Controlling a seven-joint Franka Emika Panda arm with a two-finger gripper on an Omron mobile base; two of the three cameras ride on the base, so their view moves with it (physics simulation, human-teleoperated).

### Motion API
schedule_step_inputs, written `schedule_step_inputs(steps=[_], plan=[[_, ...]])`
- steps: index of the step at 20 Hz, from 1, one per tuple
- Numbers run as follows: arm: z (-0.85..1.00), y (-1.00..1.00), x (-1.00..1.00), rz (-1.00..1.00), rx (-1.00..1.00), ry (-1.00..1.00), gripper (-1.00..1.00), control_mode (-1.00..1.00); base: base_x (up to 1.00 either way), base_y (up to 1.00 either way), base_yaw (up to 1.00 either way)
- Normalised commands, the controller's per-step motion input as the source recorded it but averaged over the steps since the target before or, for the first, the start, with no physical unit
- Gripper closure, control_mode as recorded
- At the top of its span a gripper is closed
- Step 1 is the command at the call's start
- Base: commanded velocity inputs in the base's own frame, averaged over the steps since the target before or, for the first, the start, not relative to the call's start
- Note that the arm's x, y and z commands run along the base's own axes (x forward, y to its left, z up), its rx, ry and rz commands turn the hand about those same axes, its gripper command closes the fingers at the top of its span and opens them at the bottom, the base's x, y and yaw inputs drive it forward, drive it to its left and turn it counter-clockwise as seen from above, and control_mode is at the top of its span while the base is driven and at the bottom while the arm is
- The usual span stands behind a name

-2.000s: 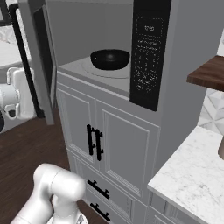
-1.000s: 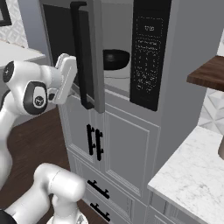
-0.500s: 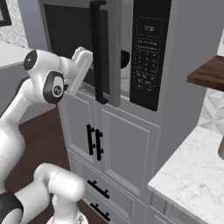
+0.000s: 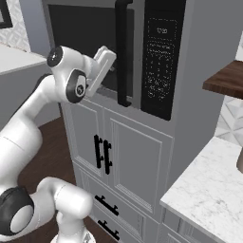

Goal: Pick the lemon wedge from the sink and place it in the bowl. Then pick the bowl and place it in the microwave. Then close the microwave door and press the start button.

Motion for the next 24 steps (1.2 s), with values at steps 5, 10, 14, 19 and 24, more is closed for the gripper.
schedule_step_inputs(steps=[5, 10, 14, 19, 24], plan=[[0.0, -0.08, 0.55, 0.0, 0.03, 0.0, -1.0, -1.0, 0.0, 0.0, 0.0], [-0.25, -0.02, 0.5, 0.0, 0.0, -0.03, -1.0, -1.0, 0.0, 0.0, 0.0], [-0.54, 0.0, 0.36, 0.0, 0.0, -0.03, -1.0, -1.0, 0.0, 0.0, 0.0], [-0.12, 0.02, -0.04, 0.0, 0.0, 0.0, -1.0, -1.0, 0.0, 0.0, 0.0], [0.21, 0.05, -0.99, 0.0, -0.02, 0.0, -1.0, -1.0, 0.0, 0.0, 0.0]])
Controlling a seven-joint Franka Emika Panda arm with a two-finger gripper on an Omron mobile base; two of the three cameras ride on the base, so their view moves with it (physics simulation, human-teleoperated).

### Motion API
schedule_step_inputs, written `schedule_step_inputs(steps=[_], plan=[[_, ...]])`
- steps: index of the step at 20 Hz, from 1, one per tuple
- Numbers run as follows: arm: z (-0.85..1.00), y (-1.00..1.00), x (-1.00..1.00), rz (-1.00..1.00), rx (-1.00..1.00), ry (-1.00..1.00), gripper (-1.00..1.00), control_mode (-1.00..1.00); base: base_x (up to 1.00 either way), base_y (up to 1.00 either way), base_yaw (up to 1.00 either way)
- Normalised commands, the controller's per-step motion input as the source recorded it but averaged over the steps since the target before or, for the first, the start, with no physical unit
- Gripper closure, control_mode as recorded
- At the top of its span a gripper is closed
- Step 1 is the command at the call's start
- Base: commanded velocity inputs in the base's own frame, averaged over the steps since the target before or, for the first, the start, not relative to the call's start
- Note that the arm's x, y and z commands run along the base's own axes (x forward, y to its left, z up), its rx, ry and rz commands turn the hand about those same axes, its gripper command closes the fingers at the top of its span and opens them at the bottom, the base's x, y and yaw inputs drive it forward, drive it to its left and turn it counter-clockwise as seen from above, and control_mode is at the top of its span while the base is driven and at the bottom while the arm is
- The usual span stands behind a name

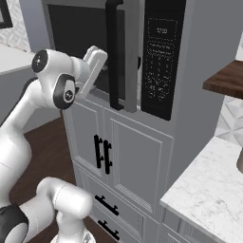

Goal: Pick the lemon wedge from the sink and place it in the bowl. Then pick the bowl and place it in the microwave. Then close the microwave door and press the start button.

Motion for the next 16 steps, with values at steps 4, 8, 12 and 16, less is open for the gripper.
schedule_step_inputs(steps=[4, 8, 12, 16], plan=[[0.29, 0.0, -1.0, 0.0, -0.15, 0.05, -1.0, -1.0, 0.0, 0.0, 0.0], [0.36, -0.08, -0.41, 0.1, -0.24, 0.14, -1.0, -1.0, 0.0, 0.0, 0.0], [0.01, -0.56, 0.29, 0.14, -0.07, 0.01, -1.0, -1.0, 0.0, 0.0, 0.0], [-0.04, -0.73, 0.41, 0.15, 0.0, 0.0, -1.0, -1.0, 0.0, 0.0, 0.0]])
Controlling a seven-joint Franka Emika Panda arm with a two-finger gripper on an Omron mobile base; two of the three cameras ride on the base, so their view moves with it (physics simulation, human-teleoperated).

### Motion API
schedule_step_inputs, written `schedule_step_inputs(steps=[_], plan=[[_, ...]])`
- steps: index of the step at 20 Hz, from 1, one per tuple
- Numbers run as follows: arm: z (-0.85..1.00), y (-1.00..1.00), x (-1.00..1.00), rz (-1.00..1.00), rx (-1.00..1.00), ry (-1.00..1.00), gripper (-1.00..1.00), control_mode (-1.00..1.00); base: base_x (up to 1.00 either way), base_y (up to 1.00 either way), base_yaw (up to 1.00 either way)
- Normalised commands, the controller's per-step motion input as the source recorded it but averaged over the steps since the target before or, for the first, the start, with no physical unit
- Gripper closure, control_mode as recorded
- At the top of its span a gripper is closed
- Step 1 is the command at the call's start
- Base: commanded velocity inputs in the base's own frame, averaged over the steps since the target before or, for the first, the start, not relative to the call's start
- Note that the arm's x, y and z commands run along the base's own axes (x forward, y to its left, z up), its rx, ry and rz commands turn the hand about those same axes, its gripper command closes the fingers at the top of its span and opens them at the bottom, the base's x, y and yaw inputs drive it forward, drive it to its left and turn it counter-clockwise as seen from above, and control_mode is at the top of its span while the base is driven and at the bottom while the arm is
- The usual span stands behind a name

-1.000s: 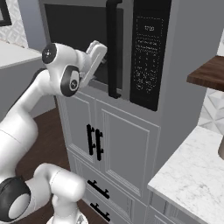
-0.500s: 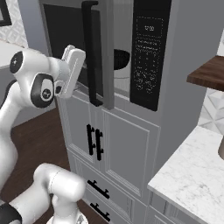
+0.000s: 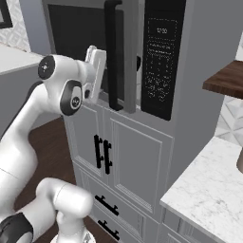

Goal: Pick the lemon wedge from the sink and place it in the bowl. Then pick the bowl and place it in the microwave. Then close the microwave door and press the start button.

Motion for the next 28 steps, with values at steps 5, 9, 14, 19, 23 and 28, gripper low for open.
schedule_step_inputs(steps=[5, 9, 14, 19, 23, 28], plan=[[-0.02, -0.39, 0.35, 0.04, -0.01, -0.03, -1.0, -1.0, 0.0, 0.0, 0.0], [-0.12, 0.38, 0.83, -0.01, -0.11, -0.09, -1.0, -1.0, 0.0, 0.0, 0.0], [-0.25, 0.86, 1.0, 0.0, -0.09, -0.12, -1.0, -1.0, 0.0, 0.0, 0.0], [-0.07, 1.0, 0.57, 0.0, -0.08, 0.05, -1.0, -1.0, 0.0, 0.0, 0.0], [0.12, 0.9, -0.46, 0.0, -0.11, 0.25, -1.0, -1.0, 0.0, 0.0, 0.0], [0.09, 0.19, -1.0, 0.0, -0.09, 0.28, -1.0, -1.0, 0.0, 0.0, 0.0]])
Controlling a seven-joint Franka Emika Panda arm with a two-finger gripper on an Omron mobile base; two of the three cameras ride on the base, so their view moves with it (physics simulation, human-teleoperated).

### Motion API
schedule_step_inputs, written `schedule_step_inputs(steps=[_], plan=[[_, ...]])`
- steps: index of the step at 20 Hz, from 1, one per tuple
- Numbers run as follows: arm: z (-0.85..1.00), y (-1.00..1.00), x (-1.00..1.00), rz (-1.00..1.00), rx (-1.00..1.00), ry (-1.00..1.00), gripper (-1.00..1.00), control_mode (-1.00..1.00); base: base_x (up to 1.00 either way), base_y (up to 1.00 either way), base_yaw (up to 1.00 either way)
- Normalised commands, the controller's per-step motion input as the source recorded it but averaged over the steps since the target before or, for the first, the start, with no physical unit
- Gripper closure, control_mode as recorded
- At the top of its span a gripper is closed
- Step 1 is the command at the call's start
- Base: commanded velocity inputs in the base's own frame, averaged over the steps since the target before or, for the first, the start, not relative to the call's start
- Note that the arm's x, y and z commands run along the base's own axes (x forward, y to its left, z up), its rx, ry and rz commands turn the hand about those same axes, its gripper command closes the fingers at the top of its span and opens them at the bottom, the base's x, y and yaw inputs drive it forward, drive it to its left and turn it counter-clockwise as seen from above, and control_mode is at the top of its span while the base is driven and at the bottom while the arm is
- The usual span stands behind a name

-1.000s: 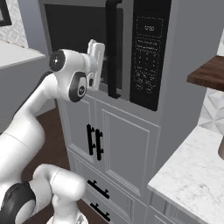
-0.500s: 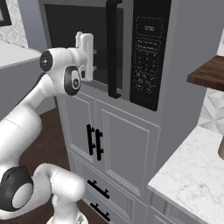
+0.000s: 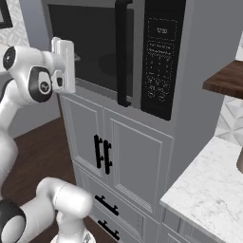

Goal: Pick the lemon wedge from the sink and place it in the bowl. Then pick the bowl and place it in the microwave. Then close the microwave door and press the start button.

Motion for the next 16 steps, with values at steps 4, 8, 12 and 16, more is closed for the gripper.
schedule_step_inputs(steps=[4, 8, 12, 16], plan=[[0.03, -0.2, -1.0, 0.0, -0.2, 0.11, -1.0, -1.0, 0.0, 0.0, 0.0], [0.04, -0.12, -0.91, 0.01, -0.34, 0.2, -1.0, -1.0, 0.0, 0.0, 0.0], [0.11, -0.09, -0.93, 0.08, -0.41, 0.26, -1.0, -1.0, 0.0, 0.0, 0.0], [0.03, 0.0, -0.74, 0.17, -0.34, 0.12, -1.0, -1.0, 0.0, 0.0, 0.0]])
